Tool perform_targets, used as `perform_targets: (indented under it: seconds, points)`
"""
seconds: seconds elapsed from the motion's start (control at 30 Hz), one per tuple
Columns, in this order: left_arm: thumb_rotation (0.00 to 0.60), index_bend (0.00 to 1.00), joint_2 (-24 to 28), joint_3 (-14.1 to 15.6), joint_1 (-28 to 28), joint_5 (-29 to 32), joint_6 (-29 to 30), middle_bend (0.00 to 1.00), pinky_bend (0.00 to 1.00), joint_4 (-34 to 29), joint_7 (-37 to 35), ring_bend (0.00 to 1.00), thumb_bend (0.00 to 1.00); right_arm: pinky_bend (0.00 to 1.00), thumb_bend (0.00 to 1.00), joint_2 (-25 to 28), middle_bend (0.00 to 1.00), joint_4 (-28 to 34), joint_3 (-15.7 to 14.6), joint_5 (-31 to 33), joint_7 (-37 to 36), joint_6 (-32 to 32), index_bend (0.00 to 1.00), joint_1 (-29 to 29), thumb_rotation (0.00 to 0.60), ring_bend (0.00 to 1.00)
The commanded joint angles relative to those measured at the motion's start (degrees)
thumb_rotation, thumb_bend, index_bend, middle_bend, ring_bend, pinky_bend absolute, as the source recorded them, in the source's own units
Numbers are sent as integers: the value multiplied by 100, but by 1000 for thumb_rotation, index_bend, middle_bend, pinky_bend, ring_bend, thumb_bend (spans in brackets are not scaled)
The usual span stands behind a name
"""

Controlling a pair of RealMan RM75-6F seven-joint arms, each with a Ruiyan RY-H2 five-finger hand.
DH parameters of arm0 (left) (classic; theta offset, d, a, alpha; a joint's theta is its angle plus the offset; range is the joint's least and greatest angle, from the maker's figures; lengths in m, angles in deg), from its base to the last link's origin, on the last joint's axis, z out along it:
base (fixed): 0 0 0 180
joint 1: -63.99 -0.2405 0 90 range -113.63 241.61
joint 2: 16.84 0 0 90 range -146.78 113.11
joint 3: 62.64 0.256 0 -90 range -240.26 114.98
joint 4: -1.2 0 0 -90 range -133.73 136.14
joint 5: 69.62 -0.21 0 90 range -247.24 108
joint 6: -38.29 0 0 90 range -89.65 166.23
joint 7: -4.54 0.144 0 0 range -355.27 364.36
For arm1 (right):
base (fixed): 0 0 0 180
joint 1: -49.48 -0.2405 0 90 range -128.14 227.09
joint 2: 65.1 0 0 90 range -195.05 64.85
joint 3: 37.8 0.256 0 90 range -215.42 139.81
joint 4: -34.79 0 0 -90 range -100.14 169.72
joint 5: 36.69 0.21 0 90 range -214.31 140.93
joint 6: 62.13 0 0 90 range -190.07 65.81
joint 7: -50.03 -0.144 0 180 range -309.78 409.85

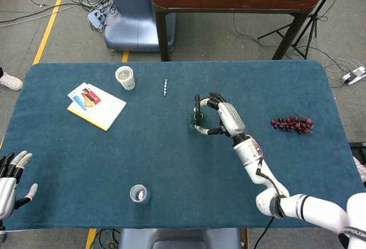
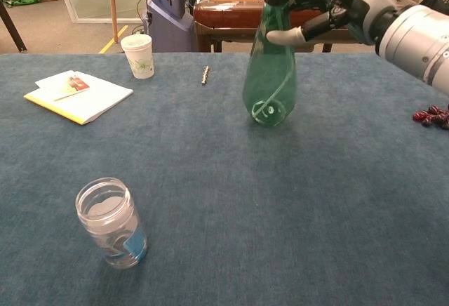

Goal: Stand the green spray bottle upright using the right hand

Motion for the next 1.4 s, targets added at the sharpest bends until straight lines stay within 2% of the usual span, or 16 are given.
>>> perform_targets:
  seconds: [0.03,0.37,0.63,0.73,0.9,1.1,1.3,1.4]
  points:
    - [600,103,8,4,-12,1,12,108,0,5,-7,14,350,122,244,111,459,260,299,479,-362,329,670,54,600,222]
    - [600,103,0,5,-29,18,15,108,0,47,-55,15,350,142,233,7,452,198,644,1194,-536,762,670,-59,600,231]
    - [600,103,-22,0,-32,47,-4,108,0,79,-70,14,350,142,231,-43,399,121,718,1530,-290,1129,662,-254,600,231]
    - [600,103,-30,-6,-26,58,-16,108,0,85,-63,15,350,142,231,-58,352,77,719,1580,-235,1289,602,-330,600,227]
    - [600,103,-45,-6,-43,86,-14,108,0,97,-81,14,350,142,208,-52,269,49,633,1434,-205,1482,410,-383,600,174]
    - [600,103,-48,3,-51,97,-32,108,0,126,-122,15,350,113,196,-15,197,-7,591,1292,-284,1560,255,-351,600,114]
    - [600,103,-75,-6,-42,99,-44,108,0,165,-147,14,350,35,186,56,121,-30,538,1169,-346,1685,134,-336,600,55]
    - [600,103,-76,-11,-43,104,-40,108,0,174,-153,14,350,11,169,99,101,-14,496,1079,-335,1687,106,-313,600,39]
